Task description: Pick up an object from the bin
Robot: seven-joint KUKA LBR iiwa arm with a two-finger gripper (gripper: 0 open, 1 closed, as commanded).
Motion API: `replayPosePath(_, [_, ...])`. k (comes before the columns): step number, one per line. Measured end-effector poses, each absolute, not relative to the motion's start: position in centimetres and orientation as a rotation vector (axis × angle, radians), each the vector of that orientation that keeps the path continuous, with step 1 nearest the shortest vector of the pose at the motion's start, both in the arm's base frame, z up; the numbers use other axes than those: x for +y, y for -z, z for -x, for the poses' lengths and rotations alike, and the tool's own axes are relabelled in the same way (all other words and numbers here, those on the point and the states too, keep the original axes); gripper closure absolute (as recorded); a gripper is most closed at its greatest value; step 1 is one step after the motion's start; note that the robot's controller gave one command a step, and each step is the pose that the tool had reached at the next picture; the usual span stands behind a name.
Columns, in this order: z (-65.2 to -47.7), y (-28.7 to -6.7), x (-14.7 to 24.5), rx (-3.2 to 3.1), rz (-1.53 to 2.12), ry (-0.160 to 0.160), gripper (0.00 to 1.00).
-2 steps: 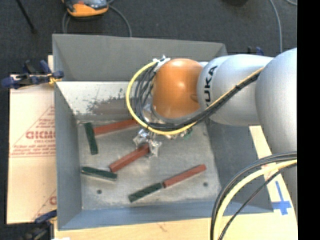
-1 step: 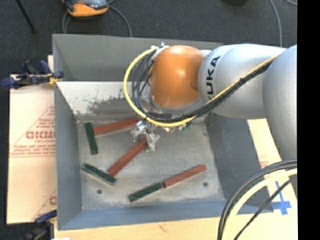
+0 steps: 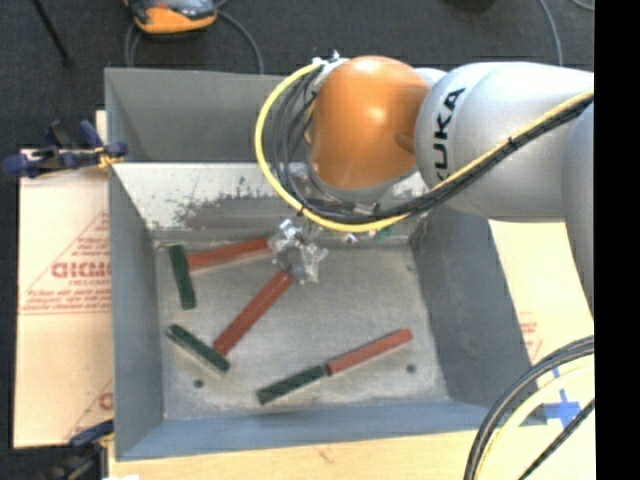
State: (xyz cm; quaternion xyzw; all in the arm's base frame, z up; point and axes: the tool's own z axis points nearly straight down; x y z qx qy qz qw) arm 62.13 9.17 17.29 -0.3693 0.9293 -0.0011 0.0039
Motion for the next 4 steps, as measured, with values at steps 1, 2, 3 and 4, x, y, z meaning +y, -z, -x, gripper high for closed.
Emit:
replayPosePath(1, [-61.6, -7.3, 8.5, 2.649, 1.672, 0.003, 0.00])
replayPosePath(2, [-61.6, -7.4, 8.6, 2.648, 1.669, 0.002, 0.00])
replayPosePath(3, [-60.6, -8.8, 10.0, 2.596, 1.762, 0.004, 0.00])
replayPosePath(4, [-60.7, -8.1, 13.8, 2.490, 1.899, 0.008, 0.00])
